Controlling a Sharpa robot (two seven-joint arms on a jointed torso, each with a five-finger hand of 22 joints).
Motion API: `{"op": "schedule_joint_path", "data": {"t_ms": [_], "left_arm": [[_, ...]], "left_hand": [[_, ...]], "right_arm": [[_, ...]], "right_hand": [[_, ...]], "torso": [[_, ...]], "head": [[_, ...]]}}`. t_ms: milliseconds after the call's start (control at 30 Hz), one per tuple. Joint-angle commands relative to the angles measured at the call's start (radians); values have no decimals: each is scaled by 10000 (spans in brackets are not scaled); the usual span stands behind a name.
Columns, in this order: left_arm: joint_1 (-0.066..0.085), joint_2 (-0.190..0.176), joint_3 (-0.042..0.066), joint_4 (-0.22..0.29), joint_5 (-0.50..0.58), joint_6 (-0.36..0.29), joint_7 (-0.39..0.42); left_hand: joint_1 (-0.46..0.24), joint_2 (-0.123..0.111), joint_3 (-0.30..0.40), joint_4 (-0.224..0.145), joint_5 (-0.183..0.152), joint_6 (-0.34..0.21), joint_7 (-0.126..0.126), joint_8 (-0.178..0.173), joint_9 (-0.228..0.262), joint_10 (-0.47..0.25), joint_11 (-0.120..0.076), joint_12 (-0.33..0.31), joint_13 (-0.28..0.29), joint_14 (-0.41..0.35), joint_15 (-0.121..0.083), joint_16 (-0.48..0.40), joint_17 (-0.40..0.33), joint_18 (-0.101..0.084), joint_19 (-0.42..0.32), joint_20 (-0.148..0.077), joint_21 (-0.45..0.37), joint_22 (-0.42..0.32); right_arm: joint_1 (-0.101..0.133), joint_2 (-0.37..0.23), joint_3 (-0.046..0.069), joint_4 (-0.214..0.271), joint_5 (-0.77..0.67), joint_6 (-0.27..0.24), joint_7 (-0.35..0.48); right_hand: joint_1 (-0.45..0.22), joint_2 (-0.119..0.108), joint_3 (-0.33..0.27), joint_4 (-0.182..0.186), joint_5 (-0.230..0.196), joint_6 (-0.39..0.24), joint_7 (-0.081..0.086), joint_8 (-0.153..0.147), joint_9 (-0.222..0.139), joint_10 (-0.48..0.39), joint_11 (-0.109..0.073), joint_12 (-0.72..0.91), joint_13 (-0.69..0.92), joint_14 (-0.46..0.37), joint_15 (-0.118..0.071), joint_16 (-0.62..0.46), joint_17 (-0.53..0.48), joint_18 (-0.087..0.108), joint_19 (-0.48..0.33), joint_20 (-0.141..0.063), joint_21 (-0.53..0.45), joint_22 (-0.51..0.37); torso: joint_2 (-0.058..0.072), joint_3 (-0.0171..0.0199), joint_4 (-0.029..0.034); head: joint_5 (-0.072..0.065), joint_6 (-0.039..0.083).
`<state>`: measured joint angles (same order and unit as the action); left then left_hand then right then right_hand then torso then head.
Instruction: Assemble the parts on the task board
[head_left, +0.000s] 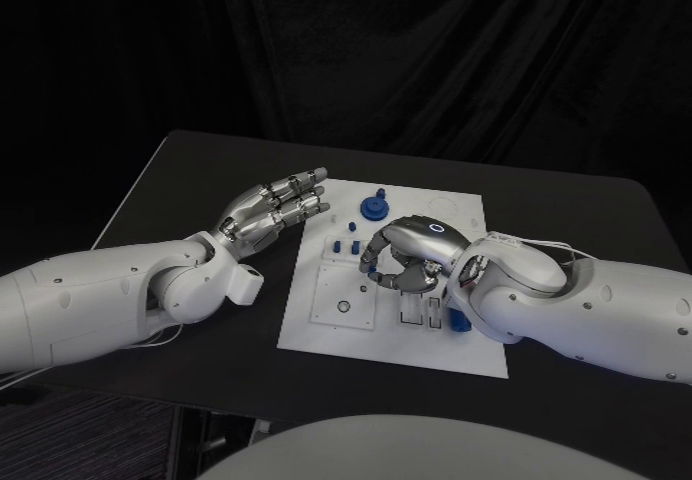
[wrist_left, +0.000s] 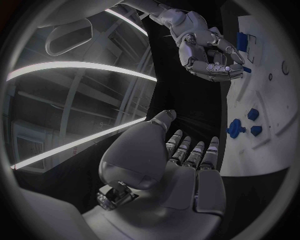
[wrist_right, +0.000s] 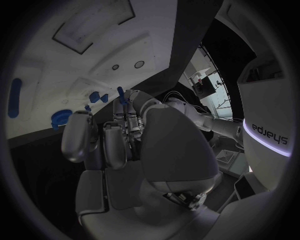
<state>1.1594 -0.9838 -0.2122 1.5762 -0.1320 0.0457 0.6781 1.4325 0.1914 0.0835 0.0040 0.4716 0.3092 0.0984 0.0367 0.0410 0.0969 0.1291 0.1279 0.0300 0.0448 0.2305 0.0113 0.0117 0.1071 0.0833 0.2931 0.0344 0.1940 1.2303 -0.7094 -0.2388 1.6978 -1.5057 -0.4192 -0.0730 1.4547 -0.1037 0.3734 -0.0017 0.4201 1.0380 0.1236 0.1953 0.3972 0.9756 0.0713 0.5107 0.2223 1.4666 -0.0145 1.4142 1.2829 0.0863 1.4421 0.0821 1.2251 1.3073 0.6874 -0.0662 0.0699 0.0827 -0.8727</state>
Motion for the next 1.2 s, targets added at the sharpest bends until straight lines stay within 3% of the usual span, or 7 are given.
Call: {"op": "schedule_joint_path", "data": {"t_ms": [33, 133, 200, 500, 867, 1200], "left_arm": [[-13, 41, 8, 6, 23, 75, 1063], [-13, 60, 8, -11, 23, 84, 1056], [-14, 81, 8, -28, 23, 93, 1041], [-15, 128, 8, -66, 23, 116, 975], [-24, 162, 7, -122, 23, 172, 923], [-88, 199, 7, -182, 23, 212, 869]], "left_hand": [[-69, -3, 49, -2, 38, 69, 5, 69, 9, 21, -87, 48, 10, 6, -51, 32, 2, -92, 47, 10, 34, 4], [-69, -3, 49, -2, 38, 69, 5, 69, 9, 21, -87, 48, 10, 6, -51, 32, 2, -92, 47, 10, 34, 4], [-76, -2, 63, -5, 40, 77, 29, 69, 9, 16, -99, 48, 8, 7, -45, 33, 2, -92, 48, 10, 33, -2], [-91, -2, 98, -14, 39, 91, 96, 69, 9, 10, -126, 58, 7, 25, -32, 40, 6, -92, 49, 10, 31, -15], [-223, -5, 110, 79, -114, 69, 97, 57, 2, 3, -83, 88, 7, 78, 25, 61, 18, -89, 79, 12, 39, 0], [-239, -2, 123, 91, -110, 78, 125, 56, 2, -5, -92, 89, 5, 114, 44, 75, 26, -88, 94, 14, 45, 16]], "right_arm": [[-105, 99, 5, -94, -15, -11, 152], [-163, 161, 5, -148, -15, -15, 181], [-234, 221, 5, -204, -15, -24, 212], [-425, 387, 5, -435, -15, 15, 203], [-601, 540, 6, -726, -30, 51, 197], [-719, 708, 7, -1006, -133, 34, 270]], "right_hand": [[69, 17, -2, -82, -72, -80, -2, -39, 18, 237, -144, 64, 18, 262, -53, 38, 19, -114, 79, 21, 49, 1639], [88, 20, 0, -94, -98, -78, -3, -41, 25, 246, -145, 62, 20, 267, -54, 43, 27, -116, 86, 19, 62, 1643], [116, 30, 3, -111, -142, -75, -2, -45, 38, 257, -146, 58, 22, 272, -55, 45, 32, -120, 96, 17, 81, 1649], [155, 32, -1, -140, -234, -81, 1, -59, 56, 270, -145, 48, 24, 274, -55, 39, 23, -120, 99, 15, 80, 1648], [196, 50, -2, -163, -384, -110, 16, -94, 78, 250, -128, 5, 17, 272, -44, 29, 12, -120, 97, 18, 71, 1646], [295, 75, 14, -221, -515, -114, 26, -117, 108, 263, -118, -18, 19, 271, -34, 30, 24, -124, 98, 25, 84, 1651]], "torso": [[7, 3, -1], [5, 3, -2], [-5, 13, -35], [-18, 31, -54], [-20, 14, -11], [-14, 0, -21]], "head": [[67, 1], [136, 1], [223, 1], [296, 1], [276, 1], [301, 1]]}}
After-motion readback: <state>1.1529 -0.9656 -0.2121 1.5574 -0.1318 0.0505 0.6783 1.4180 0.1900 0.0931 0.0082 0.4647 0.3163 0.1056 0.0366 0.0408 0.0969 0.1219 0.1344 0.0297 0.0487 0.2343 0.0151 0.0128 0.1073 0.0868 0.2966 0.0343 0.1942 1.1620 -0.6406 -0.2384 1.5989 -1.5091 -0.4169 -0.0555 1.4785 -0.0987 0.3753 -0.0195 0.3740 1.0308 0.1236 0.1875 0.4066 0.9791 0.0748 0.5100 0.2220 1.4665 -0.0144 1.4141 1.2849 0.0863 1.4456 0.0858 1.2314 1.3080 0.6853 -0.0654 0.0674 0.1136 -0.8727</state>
